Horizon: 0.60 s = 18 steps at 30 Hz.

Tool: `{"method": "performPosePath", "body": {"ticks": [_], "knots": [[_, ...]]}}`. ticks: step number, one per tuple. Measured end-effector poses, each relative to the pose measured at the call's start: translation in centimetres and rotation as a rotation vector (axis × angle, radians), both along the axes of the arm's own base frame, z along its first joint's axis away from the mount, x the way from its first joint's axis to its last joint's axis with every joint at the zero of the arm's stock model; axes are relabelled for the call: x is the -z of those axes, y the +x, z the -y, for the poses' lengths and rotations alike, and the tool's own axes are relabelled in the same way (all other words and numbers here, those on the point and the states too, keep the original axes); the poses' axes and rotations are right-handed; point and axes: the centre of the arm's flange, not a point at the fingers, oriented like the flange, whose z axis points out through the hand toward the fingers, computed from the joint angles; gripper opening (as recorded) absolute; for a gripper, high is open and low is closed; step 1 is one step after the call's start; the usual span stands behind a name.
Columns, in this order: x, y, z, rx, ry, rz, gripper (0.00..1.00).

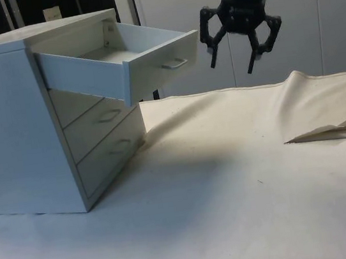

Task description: Open the drawer, then close it.

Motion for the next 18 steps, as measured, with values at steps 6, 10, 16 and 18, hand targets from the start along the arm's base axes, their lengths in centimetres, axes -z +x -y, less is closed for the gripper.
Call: {"method": "performPosePath", "body": {"ticks": [6, 10, 16, 18], "knots": [[0.0, 0.0, 0.0, 0.0, 0.0, 0.0, 0.25], [0.0, 0.0, -0.03, -0.001, 0.0, 0.0, 0.1], [-0.12, 0.38, -0.27, 0.007, -0.002, -0.001, 0.0], [-0.11, 0.55, -0.34, 0.011, -0.005, -0.003, 0.0]]}}
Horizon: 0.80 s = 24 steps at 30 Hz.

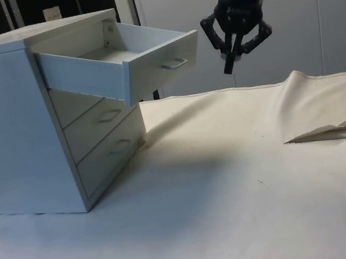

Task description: Open the drawer, then close it.

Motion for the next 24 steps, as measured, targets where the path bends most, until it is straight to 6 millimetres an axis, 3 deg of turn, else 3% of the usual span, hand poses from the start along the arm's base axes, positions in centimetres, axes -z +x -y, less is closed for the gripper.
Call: {"method": "performPosePath", "body": {"ticks": [7, 24], "knots": [[0.1, 1.5, -0.8, 0.032, -0.019, -0.007, 0.0], [0.2, 3.1, -1.8, 0.092, -0.038, 0.0, 0.0]]}}
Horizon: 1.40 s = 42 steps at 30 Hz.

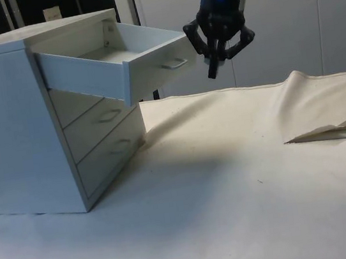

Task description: Open the drawer, then close it.

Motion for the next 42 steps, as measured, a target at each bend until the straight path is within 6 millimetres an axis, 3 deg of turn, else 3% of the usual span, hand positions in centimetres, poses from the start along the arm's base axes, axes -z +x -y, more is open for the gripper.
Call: {"method": "performPosePath", "body": {"ticks": [13, 26, 42], "knots": [[-0.2, 1.4, 0.0, 0.036, -0.008, 0.019, 0.0], [-0.8, 4.3, 0.4, 0.062, -0.006, 0.037, 0.0], [-2.9, 5.0, 0.9, 0.107, -0.013, 0.053, 0.0]]}}
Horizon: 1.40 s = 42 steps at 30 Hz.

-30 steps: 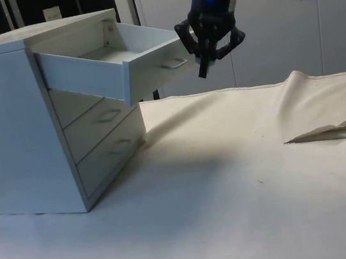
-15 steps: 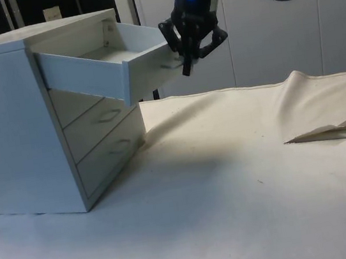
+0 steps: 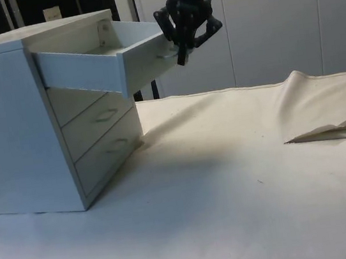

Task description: Open the drawer, then close it.

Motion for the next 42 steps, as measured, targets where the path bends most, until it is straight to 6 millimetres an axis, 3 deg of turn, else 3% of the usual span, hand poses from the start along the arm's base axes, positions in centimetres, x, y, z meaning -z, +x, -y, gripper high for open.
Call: {"method": "performPosePath", "body": {"ticks": [23, 42], "knots": [[-4.5, 0.9, 1.2, 0.063, -0.021, 0.026, 0.0], [-5.0, 1.4, 1.5, 0.082, -0.027, 0.026, 0.0]]}}
